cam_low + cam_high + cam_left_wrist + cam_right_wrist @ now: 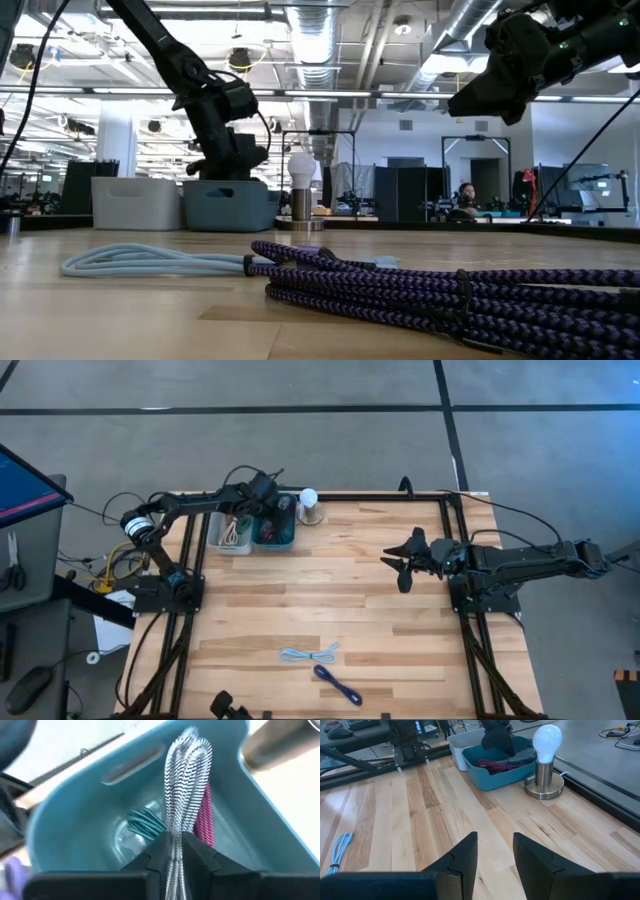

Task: Pick & Place USB Port
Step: Put the white patterned charger cable into the blue bin, then put the purple patterned charger cable into the blue bin

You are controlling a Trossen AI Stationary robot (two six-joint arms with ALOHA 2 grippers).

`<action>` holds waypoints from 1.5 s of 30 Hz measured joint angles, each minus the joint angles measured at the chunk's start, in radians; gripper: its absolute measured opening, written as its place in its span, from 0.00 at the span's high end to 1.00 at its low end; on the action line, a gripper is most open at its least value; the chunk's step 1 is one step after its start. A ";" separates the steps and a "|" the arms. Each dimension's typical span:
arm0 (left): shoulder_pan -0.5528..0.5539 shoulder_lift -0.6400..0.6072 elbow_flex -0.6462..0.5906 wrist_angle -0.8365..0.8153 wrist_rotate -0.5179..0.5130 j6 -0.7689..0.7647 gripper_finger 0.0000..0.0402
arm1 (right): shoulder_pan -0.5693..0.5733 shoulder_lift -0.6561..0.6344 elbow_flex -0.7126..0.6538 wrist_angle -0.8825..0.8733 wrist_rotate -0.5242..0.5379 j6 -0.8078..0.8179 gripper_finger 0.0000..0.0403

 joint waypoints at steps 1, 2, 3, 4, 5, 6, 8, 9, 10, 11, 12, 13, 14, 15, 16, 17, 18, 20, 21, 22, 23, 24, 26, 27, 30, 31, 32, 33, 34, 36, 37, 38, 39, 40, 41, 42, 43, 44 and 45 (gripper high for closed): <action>0.000 0.000 0.000 0.005 -0.004 0.000 0.86 | 0.000 0.000 0.000 0.000 0.000 0.000 0.71; 0.001 0.000 0.000 0.007 -0.006 0.000 0.84 | 0.000 0.000 0.000 0.000 0.000 0.000 0.71; 0.001 0.000 0.000 0.009 -0.007 0.000 0.82 | 0.000 0.000 0.000 0.000 0.000 0.000 0.71; 0.001 0.000 0.000 0.012 -0.006 0.000 0.80 | 0.000 0.000 0.000 0.000 0.000 0.000 0.71; 0.000 0.000 0.000 0.014 -0.006 0.000 0.78 | 0.000 0.000 0.000 0.000 0.000 0.000 0.71; 0.000 0.000 0.000 0.016 -0.006 0.000 0.77 | 0.000 0.000 0.000 0.000 0.000 0.000 0.71; -0.002 0.000 0.000 0.019 -0.006 0.000 0.73 | 0.000 0.000 0.000 0.000 0.000 0.000 0.71; -0.003 -0.001 0.000 0.020 -0.006 0.000 0.72 | 0.000 0.000 0.000 0.000 0.000 0.000 0.71; -0.003 -0.006 0.000 0.019 0.002 0.000 0.71 | 0.000 0.000 0.000 0.000 0.000 0.000 0.71; -0.003 -0.011 0.000 0.021 0.011 0.000 0.70 | 0.000 0.000 0.000 0.000 0.000 0.000 0.71; -0.005 -0.023 -0.001 0.027 0.031 0.000 0.70 | 0.000 0.000 0.000 0.001 0.000 0.000 0.71; -0.006 -0.039 -0.001 0.028 0.051 0.003 0.70 | 0.000 0.000 0.000 0.001 0.000 0.000 0.71; -0.010 -0.060 -0.001 0.030 0.061 0.013 0.70 | 0.000 0.000 0.000 0.001 0.000 0.000 0.71; -0.017 -0.085 -0.001 0.032 0.068 0.033 0.71 | 0.000 0.000 0.000 0.001 0.000 0.000 0.71; -0.027 -0.115 -0.001 0.033 0.070 0.059 0.72 | 0.000 0.000 0.000 0.001 0.000 0.000 0.71; -0.040 -0.146 -0.001 0.033 0.072 0.086 0.73 | 0.000 0.000 0.000 0.001 0.000 0.000 0.71; -0.052 -0.180 -0.001 0.034 0.072 0.111 0.75 | 0.000 0.000 0.000 0.002 0.000 0.000 0.71; -0.079 -0.253 -0.001 0.038 0.072 0.138 0.77 | 0.000 0.000 0.000 0.002 0.000 0.000 0.71; -0.095 -0.289 -0.001 0.041 0.073 0.141 0.78 | 0.000 0.000 0.000 0.003 0.000 0.000 0.71; -0.113 -0.325 -0.001 0.041 0.073 0.142 0.79 | 0.000 0.000 0.000 0.006 0.000 0.000 0.71; -0.133 -0.362 -0.001 0.041 0.080 0.142 0.80 | 0.000 0.000 0.000 0.009 0.000 0.000 0.71; -0.152 -0.395 -0.001 0.040 0.093 0.146 0.80 | 0.000 0.000 0.000 0.016 0.000 0.000 0.71; -0.203 -0.464 -0.001 0.034 0.142 0.176 0.81 | 0.000 0.000 0.000 0.025 0.000 0.000 0.71; -0.233 -0.495 -0.001 0.030 0.164 0.201 0.82 | 0.000 0.000 0.000 0.031 0.000 0.000 0.71; -0.335 -0.583 -0.001 0.008 0.184 0.275 0.84 | 0.000 0.000 0.000 0.047 0.000 0.000 0.71; -0.368 -0.610 -0.001 -0.002 0.184 0.294 0.85 | 0.000 0.000 0.000 0.053 -0.001 0.000 0.71; -0.400 -0.636 -0.001 -0.011 0.184 0.303 0.86 | 0.000 0.000 0.000 0.061 -0.002 0.000 0.71; -0.432 -0.660 -0.001 -0.027 0.184 0.313 0.87 | 0.000 0.000 0.000 0.071 -0.004 0.000 0.71; -0.465 -0.682 -0.001 -0.049 0.183 0.317 0.87 | 0.000 0.000 0.000 0.075 -0.005 0.000 0.71; -0.524 -0.721 -0.001 -0.095 0.183 0.318 0.89 | 0.000 0.000 0.000 0.078 -0.005 0.000 0.71; -0.552 -0.736 -0.005 -0.111 0.184 0.318 0.90 | 0.000 0.000 0.000 0.080 -0.005 0.000 0.71; -0.582 -0.752 -0.016 -0.110 0.183 0.318 0.90 | 0.000 0.000 0.000 0.082 -0.005 0.000 0.71; -0.609 -0.769 -0.036 -0.109 0.183 0.317 0.91 | 0.000 0.000 0.000 0.082 -0.005 0.000 0.71; -0.635 -0.783 -0.059 -0.111 0.182 0.316 0.92 | 0.000 0.000 0.000 0.082 -0.005 0.000 0.71; -0.658 -0.795 -0.084 -0.109 0.182 0.313 0.93 | 0.000 0.000 0.000 0.083 -0.005 0.000 0.71; -0.681 -0.805 -0.113 -0.109 0.182 0.303 0.93 | 0.000 0.000 0.000 0.086 -0.006 0.000 0.71; -0.702 -0.815 -0.144 -0.109 0.181 0.291 0.94 | 0.000 0.000 0.000 0.089 -0.006 0.000 0.71; -0.724 -0.822 -0.174 -0.109 0.181 0.279 0.95 | 0.000 0.000 0.000 0.092 -0.008 0.000 0.71; -0.745 -0.827 -0.205 -0.093 0.181 0.262 0.95 | 0.000 0.000 0.000 0.094 -0.009 0.000 0.71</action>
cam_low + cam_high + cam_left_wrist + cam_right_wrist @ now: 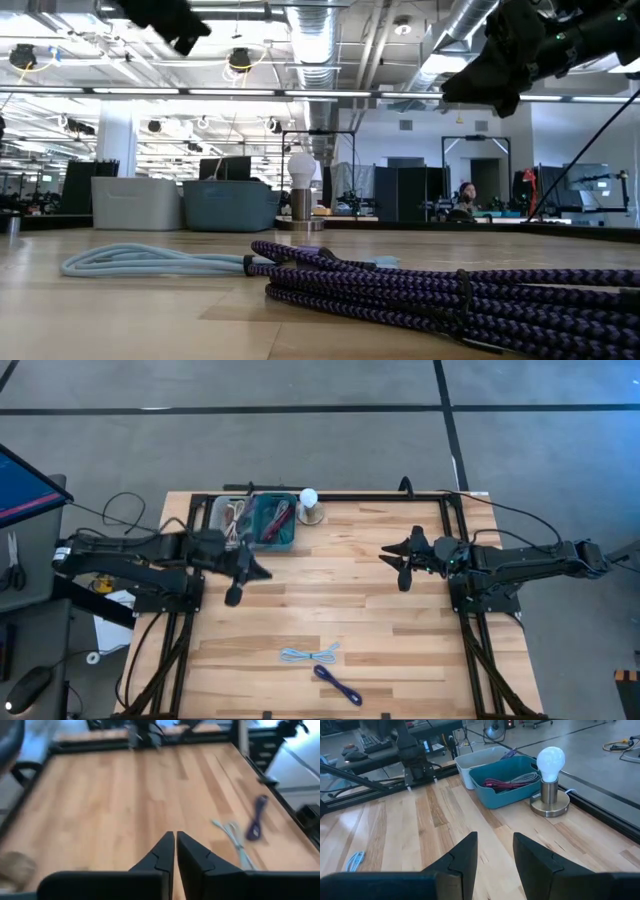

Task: Pick & Place USB Port
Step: Put the purple patterned charger cable into the blue bin

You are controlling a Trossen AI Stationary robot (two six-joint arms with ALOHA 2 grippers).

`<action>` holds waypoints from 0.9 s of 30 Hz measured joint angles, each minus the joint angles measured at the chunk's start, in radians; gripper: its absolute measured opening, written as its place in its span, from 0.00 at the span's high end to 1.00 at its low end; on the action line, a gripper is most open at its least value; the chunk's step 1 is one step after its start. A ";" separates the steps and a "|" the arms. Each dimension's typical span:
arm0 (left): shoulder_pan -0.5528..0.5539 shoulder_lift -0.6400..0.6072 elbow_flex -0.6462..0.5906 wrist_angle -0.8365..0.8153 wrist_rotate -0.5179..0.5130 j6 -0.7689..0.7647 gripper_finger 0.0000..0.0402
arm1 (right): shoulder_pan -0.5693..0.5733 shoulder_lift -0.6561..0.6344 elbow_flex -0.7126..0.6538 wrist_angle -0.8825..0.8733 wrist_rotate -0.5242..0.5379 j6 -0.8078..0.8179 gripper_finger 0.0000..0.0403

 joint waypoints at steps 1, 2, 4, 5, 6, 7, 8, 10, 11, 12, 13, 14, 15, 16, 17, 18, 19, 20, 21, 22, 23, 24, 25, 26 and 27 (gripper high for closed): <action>-0.018 -0.003 -0.028 0.015 0.000 -0.015 0.96 | 0.001 0.000 0.000 0.002 -0.001 0.000 0.71; -0.035 -0.006 -0.057 0.032 0.000 -0.023 0.97 | 0.001 0.000 0.000 0.008 -0.002 0.000 0.71; -0.065 -0.005 -0.107 0.100 -0.003 -0.027 0.98 | 0.002 0.000 0.000 0.030 -0.003 0.000 0.71; -0.079 -0.005 -0.125 0.136 -0.005 -0.023 0.99 | 0.002 0.000 0.000 0.039 -0.005 -0.002 0.71; -0.091 -0.005 -0.140 0.171 -0.008 -0.010 0.99 | 0.002 0.000 0.000 0.048 -0.014 -0.008 0.71; -0.103 -0.006 -0.147 0.192 -0.023 0.007 0.99 | 0.002 0.000 0.000 0.054 -0.033 -0.024 0.71; -0.117 -0.008 -0.147 0.193 -0.042 0.020 0.99 | 0.002 0.000 0.000 0.061 -0.052 -0.041 0.71; -0.143 -0.033 -0.148 0.183 -0.094 0.030 0.99 | 0.008 0.000 0.000 0.090 -0.096 -0.063 0.71; -0.155 -0.052 -0.148 0.179 -0.115 0.033 0.99 | 0.014 -0.002 0.000 0.102 -0.117 -0.077 0.71; -0.168 -0.074 -0.148 0.165 -0.133 0.042 0.99 | 0.021 -0.007 0.001 0.104 -0.133 -0.094 0.71; -0.180 -0.097 -0.148 0.149 -0.147 0.052 0.99 | 0.032 -0.013 0.003 0.100 -0.138 -0.108 0.71; -0.193 -0.121 -0.148 0.135 -0.158 0.055 0.99 | 0.043 -0.020 0.006 0.097 -0.138 -0.113 0.71; -0.205 -0.148 -0.150 0.123 -0.167 0.055 0.99 | 0.053 -0.028 0.007 0.094 -0.139 -0.115 0.71; -0.214 -0.175 -0.157 0.125 -0.175 0.055 0.99 | 0.062 -0.037 0.008 0.087 -0.145 -0.116 0.71; -0.221 -0.200 -0.164 0.125 -0.181 0.055 0.99 | 0.072 -0.043 0.008 0.079 -0.162 -0.115 0.71; -0.228 -0.223 -0.173 0.125 -0.184 0.054 0.99 | 0.082 -0.047 0.009 0.067 -0.179 -0.109 0.71; -0.233 -0.244 -0.183 0.124 -0.186 0.050 0.98 | 0.095 -0.046 0.008 0.057 -0.195 -0.094 0.71; -0.237 -0.263 -0.194 0.124 -0.188 0.041 0.98 | 0.108 -0.038 0.009 0.055 -0.207 -0.072 0.71; -0.238 -0.280 -0.204 0.123 -0.187 0.032 0.98 | 0.125 -0.025 0.009 0.049 -0.210 -0.048 0.71; -0.239 -0.296 -0.214 0.123 -0.187 0.031 0.98 | 0.140 -0.008 0.009 0.041 -0.211 -0.028 0.71; -0.239 -0.308 -0.226 0.125 -0.187 0.030 0.98 | 0.155 0.011 0.013 0.029 -0.211 -0.011 0.71; -0.239 -0.318 -0.235 0.124 -0.188 0.029 0.99 | 0.169 0.035 0.021 0.015 -0.210 0.000 0.71; -0.238 -0.326 -0.243 0.124 -0.188 0.028 0.99 | 0.183 0.063 0.037 0.003 -0.210 0.010 0.71; -0.239 -0.331 -0.250 0.124 -0.188 0.028 0.99 | 0.194 0.092 0.058 -0.007 -0.210 0.019 0.71; -0.239 -0.334 -0.255 0.125 -0.188 0.027 0.98 | 0.206 0.120 0.081 -0.025 -0.210 0.023 0.71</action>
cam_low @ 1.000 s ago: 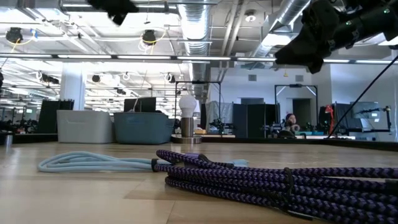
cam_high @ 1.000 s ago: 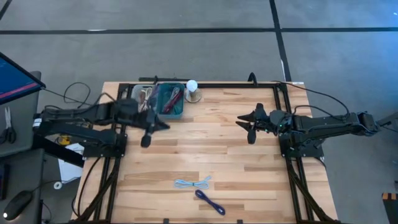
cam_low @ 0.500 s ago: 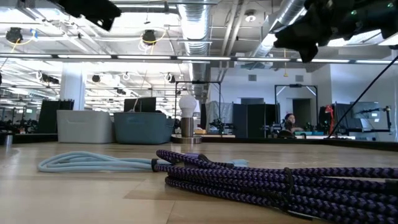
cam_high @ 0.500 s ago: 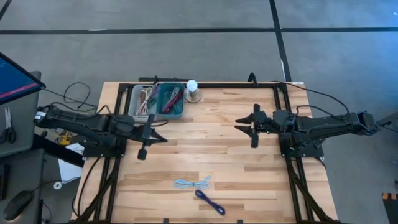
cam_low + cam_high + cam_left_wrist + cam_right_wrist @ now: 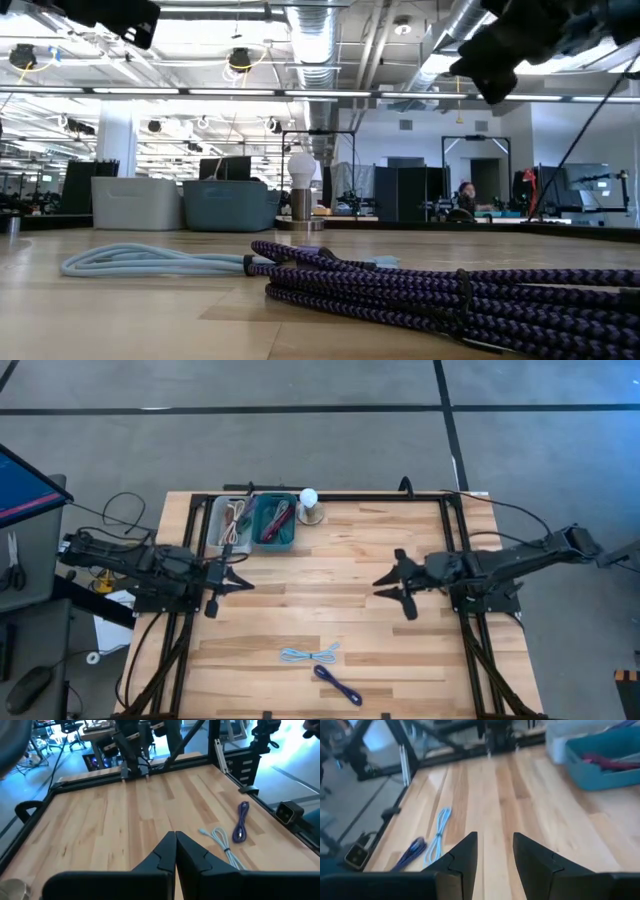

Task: Pick & Place USB Port
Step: Put the purple patterned charger cable into the blue bin

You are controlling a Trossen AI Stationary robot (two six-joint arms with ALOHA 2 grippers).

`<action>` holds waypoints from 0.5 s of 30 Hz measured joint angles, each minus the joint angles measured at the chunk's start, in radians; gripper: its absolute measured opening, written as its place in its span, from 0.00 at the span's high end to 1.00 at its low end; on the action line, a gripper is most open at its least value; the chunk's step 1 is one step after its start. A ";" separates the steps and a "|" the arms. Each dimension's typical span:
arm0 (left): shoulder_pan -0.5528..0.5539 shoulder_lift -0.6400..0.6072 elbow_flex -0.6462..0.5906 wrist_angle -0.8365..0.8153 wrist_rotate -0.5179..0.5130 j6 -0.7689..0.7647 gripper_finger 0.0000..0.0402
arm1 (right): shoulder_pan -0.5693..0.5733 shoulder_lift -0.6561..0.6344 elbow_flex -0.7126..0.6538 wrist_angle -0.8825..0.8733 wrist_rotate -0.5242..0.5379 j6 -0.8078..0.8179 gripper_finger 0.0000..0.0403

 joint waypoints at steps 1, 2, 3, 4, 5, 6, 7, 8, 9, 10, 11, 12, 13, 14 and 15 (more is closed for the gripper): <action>0.000 -0.001 -0.005 0.000 0.000 -0.006 0.98 | 0.011 0.030 0.029 -0.024 0.000 0.001 0.71; 0.000 0.000 -0.008 0.000 0.000 -0.019 0.98 | 0.020 0.060 0.061 -0.053 0.000 0.001 0.71; 0.000 0.001 -0.012 0.002 0.000 -0.030 0.98 | 0.028 0.091 0.096 -0.092 0.000 0.002 0.71; 0.000 0.001 -0.018 0.001 0.000 -0.039 0.98 | 0.035 0.121 0.137 -0.143 0.000 0.003 0.71; 0.000 0.001 -0.023 0.000 0.000 -0.048 0.98 | 0.043 0.150 0.179 -0.199 0.000 0.006 0.71; 0.000 0.002 -0.028 0.001 0.000 -0.053 0.99 | 0.050 0.180 0.221 -0.266 0.001 0.021 0.71; 0.000 0.001 -0.034 0.001 0.000 -0.058 0.99 | 0.055 0.210 0.266 -0.342 0.002 0.050 0.71; 0.000 0.001 -0.039 0.001 0.000 -0.060 0.98 | 0.058 0.240 0.308 -0.412 0.002 0.092 0.71; 0.000 0.002 -0.043 0.001 0.000 -0.060 0.98 | 0.059 0.270 0.347 -0.475 0.002 0.139 0.71; 0.000 0.001 -0.048 0.001 0.000 -0.060 0.98 | 0.060 0.298 0.383 -0.533 0.000 0.185 0.71; 0.000 0.001 -0.052 0.001 0.000 -0.060 0.98 | 0.067 0.325 0.413 -0.579 -0.006 0.228 0.71; 0.000 0.002 -0.056 0.001 -0.001 -0.060 0.98 | 0.074 0.351 0.438 -0.612 -0.012 0.268 0.71; 0.000 0.002 -0.060 0.001 -0.009 -0.060 0.98 | 0.082 0.375 0.459 -0.635 -0.024 0.302 0.71; 0.000 0.001 -0.066 0.001 -0.020 -0.060 0.98 | 0.091 0.400 0.479 -0.648 -0.040 0.336 0.71; 0.000 0.001 -0.072 0.001 -0.032 -0.060 0.98 | 0.100 0.424 0.494 -0.644 -0.060 0.371 0.71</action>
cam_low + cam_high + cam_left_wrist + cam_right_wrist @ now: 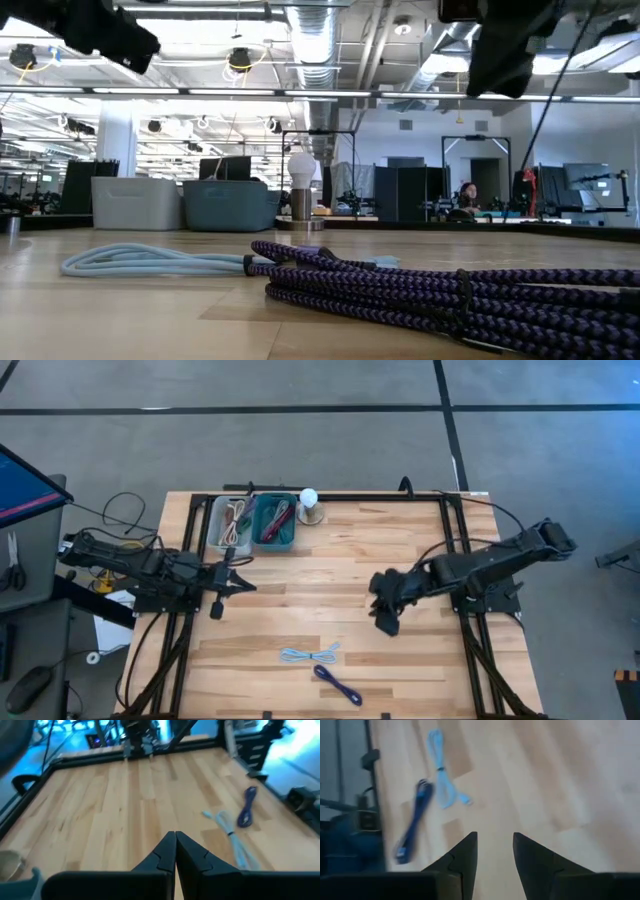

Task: Pick & Place USB Port
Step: Put the purple patterned charger cable into the blue bin

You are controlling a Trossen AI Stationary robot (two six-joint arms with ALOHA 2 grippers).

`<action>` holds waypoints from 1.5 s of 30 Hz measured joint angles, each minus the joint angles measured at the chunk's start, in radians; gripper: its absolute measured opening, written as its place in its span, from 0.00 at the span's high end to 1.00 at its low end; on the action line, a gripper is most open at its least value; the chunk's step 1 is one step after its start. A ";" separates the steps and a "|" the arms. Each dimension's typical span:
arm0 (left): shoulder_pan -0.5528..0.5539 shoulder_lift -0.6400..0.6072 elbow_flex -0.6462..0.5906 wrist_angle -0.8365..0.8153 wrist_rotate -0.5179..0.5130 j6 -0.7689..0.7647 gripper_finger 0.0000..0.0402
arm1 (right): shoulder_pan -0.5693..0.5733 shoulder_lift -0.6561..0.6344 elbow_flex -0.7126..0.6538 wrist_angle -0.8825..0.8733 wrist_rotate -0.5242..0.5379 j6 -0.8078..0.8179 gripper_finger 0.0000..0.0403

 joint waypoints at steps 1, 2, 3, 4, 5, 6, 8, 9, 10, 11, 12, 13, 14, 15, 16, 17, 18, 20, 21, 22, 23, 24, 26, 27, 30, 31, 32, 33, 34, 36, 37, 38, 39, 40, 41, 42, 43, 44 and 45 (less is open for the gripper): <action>0.000 0.000 -0.007 0.000 -0.014 0.000 0.98 | 0.011 0.023 0.012 0.006 -0.018 0.035 0.71; 0.000 0.000 -0.015 0.000 -0.025 0.000 0.98 | 0.020 0.046 0.026 0.006 -0.031 0.071 0.71; 0.000 -0.001 -0.024 0.001 -0.037 0.000 0.98 | 0.030 0.071 0.044 0.007 -0.044 0.108 0.71; 0.000 0.000 -0.033 0.000 -0.045 0.000 0.98 | 0.040 0.097 0.061 0.011 -0.055 0.139 0.71; 0.000 0.000 -0.042 0.000 -0.049 0.000 0.98 | 0.050 0.121 0.077 0.010 -0.069 0.163 0.71; 0.000 0.000 -0.049 0.000 -0.049 0.000 0.98 | 0.058 0.148 0.095 0.007 -0.080 0.181 0.71; 0.000 0.000 -0.062 0.003 -0.050 0.000 0.98 | 0.072 0.203 0.135 0.007 -0.091 0.190 0.71; 0.000 0.001 -0.064 0.004 -0.049 0.000 0.98 | 0.077 0.229 0.155 0.009 -0.098 0.190 0.71; 0.000 0.001 -0.064 0.006 -0.049 0.000 0.98 | 0.082 0.253 0.175 0.006 -0.100 0.191 0.71; 0.000 0.001 -0.064 0.009 -0.049 0.000 0.98 | 0.084 0.279 0.198 0.006 -0.101 0.191 0.71; 0.000 0.001 -0.064 0.013 -0.049 0.000 0.98 | 0.087 0.303 0.219 0.012 -0.101 0.191 0.71; 0.000 0.001 -0.064 0.020 -0.049 0.000 0.98 | 0.090 0.325 0.237 0.011 -0.101 0.191 0.71; 0.000 0.001 -0.065 0.030 -0.050 0.002 0.98 | 0.091 0.349 0.258 0.005 -0.101 0.191 0.71; 0.000 0.001 -0.064 0.040 -0.050 0.008 0.98 | 0.093 0.374 0.279 0.008 -0.101 0.191 0.71; 0.000 0.001 -0.064 0.046 -0.050 0.009 0.98 | 0.098 0.396 0.297 0.011 -0.102 0.192 0.71; 0.000 0.001 -0.064 0.047 -0.050 0.009 0.98 | 0.103 0.419 0.315 0.008 -0.102 0.192 0.71; 0.000 0.001 -0.064 0.047 -0.050 0.009 0.98 | 0.106 0.443 0.336 0.006 -0.101 0.193 0.71; 0.000 0.001 -0.065 0.048 -0.050 0.009 0.98 | 0.117 0.489 0.367 0.009 -0.101 0.193 0.71; 0.000 0.001 -0.064 0.051 -0.050 0.008 0.98 | 0.122 0.512 0.384 0.007 -0.101 0.196 0.71; 0.000 0.001 -0.064 0.052 -0.050 0.000 0.98 | 0.126 0.533 0.398 0.007 -0.101 0.206 0.71; 0.000 0.001 -0.064 0.052 -0.050 -0.011 0.98 | 0.129 0.554 0.410 0.007 -0.100 0.221 0.71; 0.000 0.001 -0.064 0.053 -0.050 -0.020 0.98 | 0.132 0.575 0.423 0.007 -0.100 0.236 0.71; 0.000 0.001 -0.064 0.053 -0.048 -0.041 0.98 | 0.143 0.611 0.444 0.007 -0.100 0.258 0.71; 0.000 0.001 -0.064 0.053 -0.047 -0.049 0.98 | 0.148 0.629 0.454 0.006 -0.100 0.267 0.71; 0.000 0.001 -0.064 0.053 -0.047 -0.082 0.98 | 0.160 0.673 0.477 0.007 -0.099 0.293 0.71; 0.000 0.001 -0.064 0.053 -0.047 -0.094 0.98 | 0.164 0.684 0.483 0.007 -0.099 0.308 0.71; 0.000 0.001 -0.064 0.053 -0.047 -0.101 0.98 | 0.169 0.697 0.492 0.014 -0.099 0.329 0.71; 0.000 0.001 -0.064 0.053 -0.047 -0.107 0.98 | 0.174 0.709 0.498 0.019 -0.099 0.352 0.71; 0.000 0.001 -0.064 0.053 -0.047 -0.110 0.98 | 0.181 0.721 0.505 0.017 -0.099 0.370 0.71; 0.000 0.003 -0.064 0.053 -0.047 -0.112 0.98 | 0.196 0.743 0.519 0.016 -0.100 0.394 0.71; 0.000 0.002 -0.064 0.053 -0.047 -0.112 0.98 | 0.202 0.751 0.526 0.024 -0.100 0.407 0.71; 0.000 0.002 -0.064 0.054 -0.047 -0.113 0.98 | 0.210 0.757 0.531 0.035 -0.100 0.422 0.71; 0.000 0.002 -0.064 0.053 -0.047 -0.119 0.98 | 0.216 0.763 0.538 0.039 -0.101 0.443 0.71; 0.000 0.003 -0.064 0.053 -0.046 -0.125 0.98 | 0.223 0.769 0.541 0.044 -0.101 0.467 0.71; 0.000 0.006 -0.064 0.054 -0.046 -0.132 0.98 | 0.230 0.778 0.546 0.045 -0.102 0.485 0.71; 0.000 0.009 -0.064 0.053 -0.045 -0.142 0.98 | 0.237 0.789 0.554 0.055 -0.102 0.494 0.71; 0.000 0.011 -0.064 0.053 -0.044 -0.148 0.98 | 0.244 0.800 0.562 0.064 -0.102 0.496 0.71; 0.000 0.019 -0.064 0.054 -0.044 -0.151 0.98 | 0.251 0.806 0.567 0.061 -0.102 0.496 0.71; 0.000 0.023 -0.064 0.054 -0.044 -0.151 0.98 | 0.258 0.815 0.577 0.060 -0.101 0.497 0.71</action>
